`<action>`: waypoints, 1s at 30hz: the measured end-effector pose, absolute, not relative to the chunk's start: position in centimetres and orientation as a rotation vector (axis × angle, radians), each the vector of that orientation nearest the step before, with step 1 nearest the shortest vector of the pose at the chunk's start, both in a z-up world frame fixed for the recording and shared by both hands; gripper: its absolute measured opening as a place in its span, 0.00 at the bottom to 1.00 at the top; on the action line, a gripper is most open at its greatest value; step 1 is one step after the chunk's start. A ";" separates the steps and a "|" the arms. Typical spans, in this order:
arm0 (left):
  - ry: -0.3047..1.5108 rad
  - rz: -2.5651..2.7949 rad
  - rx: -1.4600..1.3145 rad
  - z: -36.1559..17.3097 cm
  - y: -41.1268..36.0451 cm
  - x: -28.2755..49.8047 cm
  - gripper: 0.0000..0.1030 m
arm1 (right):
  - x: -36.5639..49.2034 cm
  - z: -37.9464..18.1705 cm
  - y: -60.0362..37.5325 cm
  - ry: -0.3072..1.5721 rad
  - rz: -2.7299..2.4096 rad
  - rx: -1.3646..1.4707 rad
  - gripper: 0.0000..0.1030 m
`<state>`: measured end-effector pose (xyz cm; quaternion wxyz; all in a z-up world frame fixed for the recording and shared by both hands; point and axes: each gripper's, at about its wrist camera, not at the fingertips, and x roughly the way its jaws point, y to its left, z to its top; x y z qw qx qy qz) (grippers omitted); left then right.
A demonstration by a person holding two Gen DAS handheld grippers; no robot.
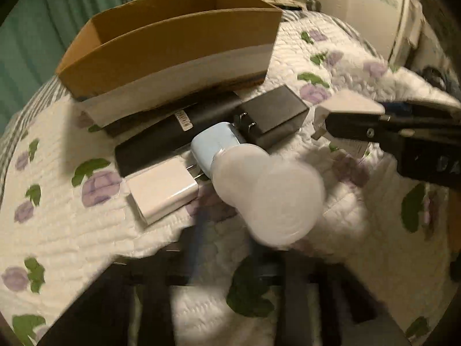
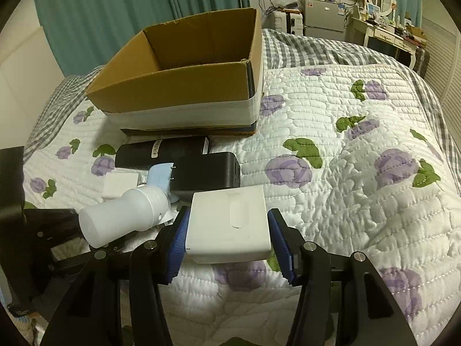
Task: Organize rigid objects
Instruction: 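Grasp the white cylindrical device with the left gripper while the right holds the charger block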
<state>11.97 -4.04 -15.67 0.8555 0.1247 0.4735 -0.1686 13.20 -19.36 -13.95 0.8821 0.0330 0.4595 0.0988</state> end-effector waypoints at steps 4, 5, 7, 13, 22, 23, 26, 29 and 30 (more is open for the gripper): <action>0.967 -0.363 0.209 -14.5 -3.6 11.3 0.52 | 13.1 -14.0 -19.6 0.955 0.201 0.074 0.52; 0.962 -0.356 0.204 -14.5 -3.7 11.3 0.52 | 13.1 -14.0 -19.6 0.954 0.201 0.075 0.52; 0.955 -0.346 0.207 -14.6 -3.9 11.4 0.52 | 13.1 -14.0 -19.5 0.954 0.204 0.076 0.52; 1.016 -0.304 0.179 -16.3 -3.6 13.3 0.43 | 13.1 -14.1 -19.7 0.956 0.217 0.092 0.52; 0.898 -0.280 0.148 -12.2 -2.8 10.9 0.43 | 12.5 -13.2 -19.4 0.934 0.228 0.080 0.52; 0.885 -0.266 0.149 -11.5 -2.8 10.4 0.43 | 12.3 -12.9 -19.3 0.928 0.227 0.072 0.52; 0.849 -0.242 0.137 -9.7 -2.9 9.5 0.43 | 11.3 -11.6 -19.0 0.894 0.224 0.044 0.52; 0.816 -0.224 0.139 -8.1 -2.8 8.5 0.43 | 10.3 -10.1 -18.9 0.857 0.212 0.018 0.52; 0.807 -0.218 0.134 -7.7 -2.8 8.3 0.43 | 9.9 -9.7 -18.8 0.846 0.209 0.016 0.52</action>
